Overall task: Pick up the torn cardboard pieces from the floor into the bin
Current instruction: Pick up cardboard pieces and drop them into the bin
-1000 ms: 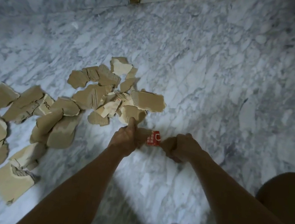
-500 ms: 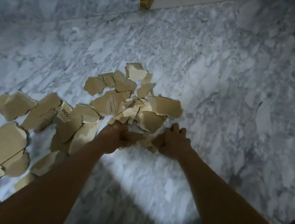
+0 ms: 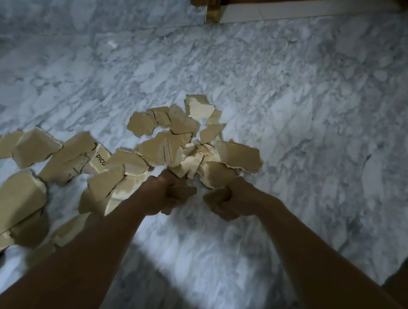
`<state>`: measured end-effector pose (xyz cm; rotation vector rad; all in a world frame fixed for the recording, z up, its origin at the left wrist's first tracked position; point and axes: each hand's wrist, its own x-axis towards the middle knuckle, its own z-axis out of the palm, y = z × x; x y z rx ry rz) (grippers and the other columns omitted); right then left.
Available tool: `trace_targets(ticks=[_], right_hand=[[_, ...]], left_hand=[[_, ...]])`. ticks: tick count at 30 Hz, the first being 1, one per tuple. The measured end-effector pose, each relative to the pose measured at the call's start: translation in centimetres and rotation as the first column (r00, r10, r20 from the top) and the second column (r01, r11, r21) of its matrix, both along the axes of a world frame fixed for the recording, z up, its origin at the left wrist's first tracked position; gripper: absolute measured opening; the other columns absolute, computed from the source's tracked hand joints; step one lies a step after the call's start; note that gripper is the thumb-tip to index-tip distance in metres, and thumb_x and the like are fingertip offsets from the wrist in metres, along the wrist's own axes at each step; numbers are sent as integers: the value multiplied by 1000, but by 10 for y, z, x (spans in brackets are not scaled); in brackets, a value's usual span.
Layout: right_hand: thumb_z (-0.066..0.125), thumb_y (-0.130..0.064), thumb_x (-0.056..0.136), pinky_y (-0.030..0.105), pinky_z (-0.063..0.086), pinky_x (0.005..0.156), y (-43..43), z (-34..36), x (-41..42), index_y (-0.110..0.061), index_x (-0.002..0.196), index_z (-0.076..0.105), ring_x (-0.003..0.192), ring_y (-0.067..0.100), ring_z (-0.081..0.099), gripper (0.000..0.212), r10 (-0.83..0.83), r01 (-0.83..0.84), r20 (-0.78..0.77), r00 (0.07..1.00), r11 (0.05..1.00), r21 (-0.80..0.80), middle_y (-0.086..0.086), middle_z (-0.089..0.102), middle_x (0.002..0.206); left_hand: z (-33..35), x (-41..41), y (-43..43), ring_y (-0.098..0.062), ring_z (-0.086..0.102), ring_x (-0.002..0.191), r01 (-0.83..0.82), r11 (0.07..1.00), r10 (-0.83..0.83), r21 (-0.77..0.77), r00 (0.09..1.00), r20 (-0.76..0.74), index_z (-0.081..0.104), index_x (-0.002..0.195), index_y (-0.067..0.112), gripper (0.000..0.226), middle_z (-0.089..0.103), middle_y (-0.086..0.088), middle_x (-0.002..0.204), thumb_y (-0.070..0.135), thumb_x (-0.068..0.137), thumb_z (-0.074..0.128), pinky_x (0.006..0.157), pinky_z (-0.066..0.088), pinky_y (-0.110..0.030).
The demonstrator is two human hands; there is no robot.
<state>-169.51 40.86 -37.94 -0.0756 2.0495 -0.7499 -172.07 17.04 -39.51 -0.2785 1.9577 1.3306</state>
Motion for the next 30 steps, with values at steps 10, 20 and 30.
trace_targets(ticks=[10,20,30], right_hand=[[71,-32,84,43,48,90,-40,-43,14,-13,146,21,111,38,59,82,-145,236,-281,949,915,326,19,55,126],[68,-20,88,30,51,85,-45,-20,12,-13,126,62,114,27,63,39,-191,224,-142,971,935,275,8,65,124],[74,-35,79,35,53,77,59,33,-103,-11,106,59,98,28,61,39,25,110,-325,946,914,390,11,57,115]], left_hand=[[19,-13,-9,-21,54,39,-81,996,83,-32,996,40,58,82,0,18,54,-17,67,13,94,53,40,40,-22],[54,-40,-22,-27,69,61,331,912,-371,-242,918,-143,70,84,15,25,72,-12,75,2,68,84,53,57,-32],[17,-45,91,-22,63,80,584,694,-699,-420,686,-200,65,86,18,17,65,-6,90,23,77,79,78,56,-38]])
